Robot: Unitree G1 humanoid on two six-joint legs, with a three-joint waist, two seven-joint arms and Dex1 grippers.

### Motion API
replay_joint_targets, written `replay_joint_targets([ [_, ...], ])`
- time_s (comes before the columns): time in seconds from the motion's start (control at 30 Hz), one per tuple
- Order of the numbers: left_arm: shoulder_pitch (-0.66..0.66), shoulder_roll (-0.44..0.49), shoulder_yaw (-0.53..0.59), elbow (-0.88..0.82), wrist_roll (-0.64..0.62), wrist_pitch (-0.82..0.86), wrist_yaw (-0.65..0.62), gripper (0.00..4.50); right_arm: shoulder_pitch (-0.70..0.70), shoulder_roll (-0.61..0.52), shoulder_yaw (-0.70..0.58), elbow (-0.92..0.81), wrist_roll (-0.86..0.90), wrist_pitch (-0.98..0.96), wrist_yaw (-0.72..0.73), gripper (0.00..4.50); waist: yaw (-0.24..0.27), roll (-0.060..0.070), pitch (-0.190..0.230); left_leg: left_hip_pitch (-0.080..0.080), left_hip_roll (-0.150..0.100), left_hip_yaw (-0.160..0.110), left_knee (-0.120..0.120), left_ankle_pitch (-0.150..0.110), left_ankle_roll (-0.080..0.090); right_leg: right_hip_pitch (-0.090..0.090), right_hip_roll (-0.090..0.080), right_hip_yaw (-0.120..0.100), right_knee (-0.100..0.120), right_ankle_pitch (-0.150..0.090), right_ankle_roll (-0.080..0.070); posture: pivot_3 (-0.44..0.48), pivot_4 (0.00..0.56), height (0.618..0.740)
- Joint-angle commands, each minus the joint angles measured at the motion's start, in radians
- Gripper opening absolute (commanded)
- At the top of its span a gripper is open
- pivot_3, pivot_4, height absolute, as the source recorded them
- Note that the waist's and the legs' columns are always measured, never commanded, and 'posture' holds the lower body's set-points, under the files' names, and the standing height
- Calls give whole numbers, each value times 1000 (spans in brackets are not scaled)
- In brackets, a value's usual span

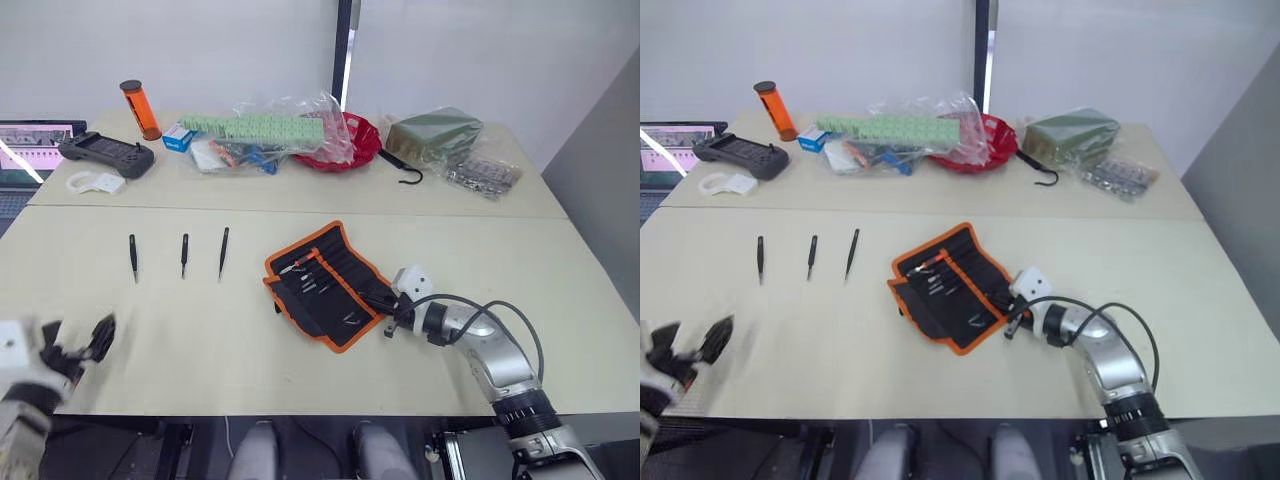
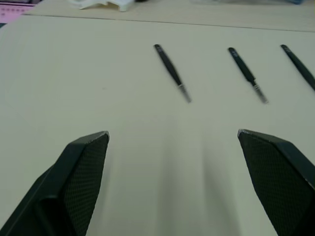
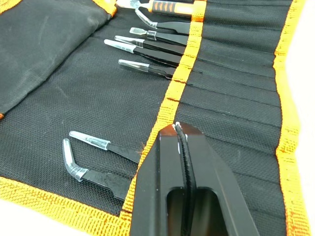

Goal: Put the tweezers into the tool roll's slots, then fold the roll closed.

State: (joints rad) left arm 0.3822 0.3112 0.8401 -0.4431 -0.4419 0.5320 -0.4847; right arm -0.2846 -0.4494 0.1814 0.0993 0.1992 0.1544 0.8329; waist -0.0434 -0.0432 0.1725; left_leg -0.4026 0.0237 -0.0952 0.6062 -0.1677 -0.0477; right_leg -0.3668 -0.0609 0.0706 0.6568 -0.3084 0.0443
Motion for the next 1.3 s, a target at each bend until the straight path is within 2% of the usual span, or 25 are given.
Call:
replay_joint_targets([
  [0.03, 72, -49, 49, -12, -46, -101, -6, 4452, 24, 10, 48, 44, -30, 6, 32, 0, 1, -1, -1, 0, 1, 0, 0, 0, 0, 0, 0, 0, 0, -1, -1, 0, 150, 740],
  [0.33, 174, -143, 15, -15, -82, -202, 37, 4452, 21, 2, 47, 54, -32, 1, 52, 0, 1, -2, -2, 2, 6, 5, 0, -3, -4, 0, 4, 0, 0, -3, -5, 0, 150, 740],
  [0.5, 171, -138, -21, -21, -94, -207, 68, 4452, 25, -1, 46, 48, -34, 4, 58, 0, 1, -3, -2, 2, 7, 6, 0, -4, -5, 0, 5, 1, 0, -4, -5, 0, 150, 740],
  [0.63, 118, -100, -44, -35, -111, -152, 133, 4452, 27, -3, 46, 42, -34, 8, 56, 0, 2, -3, -2, 3, 7, 6, 0, -4, -5, 0, 5, 1, 0, -4, -5, 0, 150, 740],
  [0.77, -12, -15, -84, -49, -130, -37, 236, 4452, 37, -9, 43, 22, -33, 16, 52, 0, 4, -3, -2, 3, 8, 6, 0, -4, -5, 0, 6, 1, 1, -4, -5, 0, 150, 740],
  [0.97, -260, 90, -143, 35, -103, 137, 394, 4452, 60, -20, 35, -17, -31, 33, 42, 0, 4, -2, -2, 3, 7, 5, 1, -4, -5, 0, 6, 1, 2, -3, -5, 0, 150, 740],
  [1.13, -476, 146, -260, 170, -38, 222, 467, 4452, 79, -25, 31, -57, -31, 54, 32, 0, 3, -2, -2, 4, 7, 4, 0, -4, -5, -1, 7, 1, 6, -4, -5, 0, 150, 740],
  [1.3, -609, 155, -302, 313, 15, 230, 507, 4452, 91, -30, 24, -87, -30, 72, 23, 0, -1, -2, -2, 3, 7, 3, 0, -4, -5, -1, 7, 0, 6, -4, -5, 0, 150, 740],
])
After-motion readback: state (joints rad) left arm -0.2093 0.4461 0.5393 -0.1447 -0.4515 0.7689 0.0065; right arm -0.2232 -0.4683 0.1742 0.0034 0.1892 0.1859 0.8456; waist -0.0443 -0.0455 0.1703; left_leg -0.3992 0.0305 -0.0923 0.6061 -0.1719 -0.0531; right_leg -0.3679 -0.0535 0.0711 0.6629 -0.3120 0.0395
